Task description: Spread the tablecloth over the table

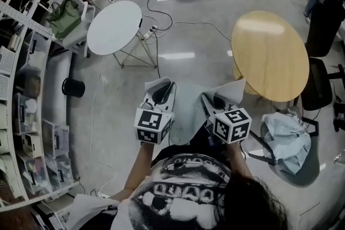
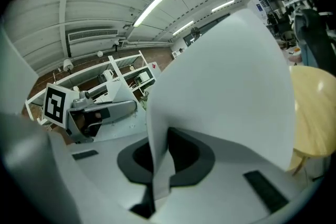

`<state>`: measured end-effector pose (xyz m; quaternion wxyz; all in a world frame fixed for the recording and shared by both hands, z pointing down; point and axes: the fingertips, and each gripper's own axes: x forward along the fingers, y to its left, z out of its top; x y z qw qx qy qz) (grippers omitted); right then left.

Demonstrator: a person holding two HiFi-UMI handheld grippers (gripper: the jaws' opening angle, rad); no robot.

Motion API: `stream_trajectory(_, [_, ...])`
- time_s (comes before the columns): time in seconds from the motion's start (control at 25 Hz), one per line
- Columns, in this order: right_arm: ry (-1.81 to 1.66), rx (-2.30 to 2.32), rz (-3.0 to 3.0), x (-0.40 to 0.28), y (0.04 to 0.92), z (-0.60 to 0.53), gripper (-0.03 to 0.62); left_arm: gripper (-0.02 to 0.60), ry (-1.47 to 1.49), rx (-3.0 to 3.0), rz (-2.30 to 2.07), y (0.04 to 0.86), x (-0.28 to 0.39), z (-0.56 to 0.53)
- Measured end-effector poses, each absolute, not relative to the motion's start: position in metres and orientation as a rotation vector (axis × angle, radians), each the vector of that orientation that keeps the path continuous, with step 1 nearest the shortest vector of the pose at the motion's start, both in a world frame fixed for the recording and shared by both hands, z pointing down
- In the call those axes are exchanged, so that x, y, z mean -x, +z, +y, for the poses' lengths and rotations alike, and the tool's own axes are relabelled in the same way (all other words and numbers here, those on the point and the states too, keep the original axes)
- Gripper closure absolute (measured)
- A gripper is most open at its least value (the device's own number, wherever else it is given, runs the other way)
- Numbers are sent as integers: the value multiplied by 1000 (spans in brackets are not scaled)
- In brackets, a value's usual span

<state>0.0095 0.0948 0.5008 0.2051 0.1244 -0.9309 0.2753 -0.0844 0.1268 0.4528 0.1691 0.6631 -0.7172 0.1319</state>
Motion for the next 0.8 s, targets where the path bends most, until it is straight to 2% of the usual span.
stream_trajectory(0.32, [769, -341, -2671, 10, 481, 23, 589, 568, 415, -1877, -2111, 434, 100, 72])
stream_trajectory(0.8, [854, -385, -2702, 34, 474, -10, 589, 568, 452, -1931, -2097, 429, 129, 25])
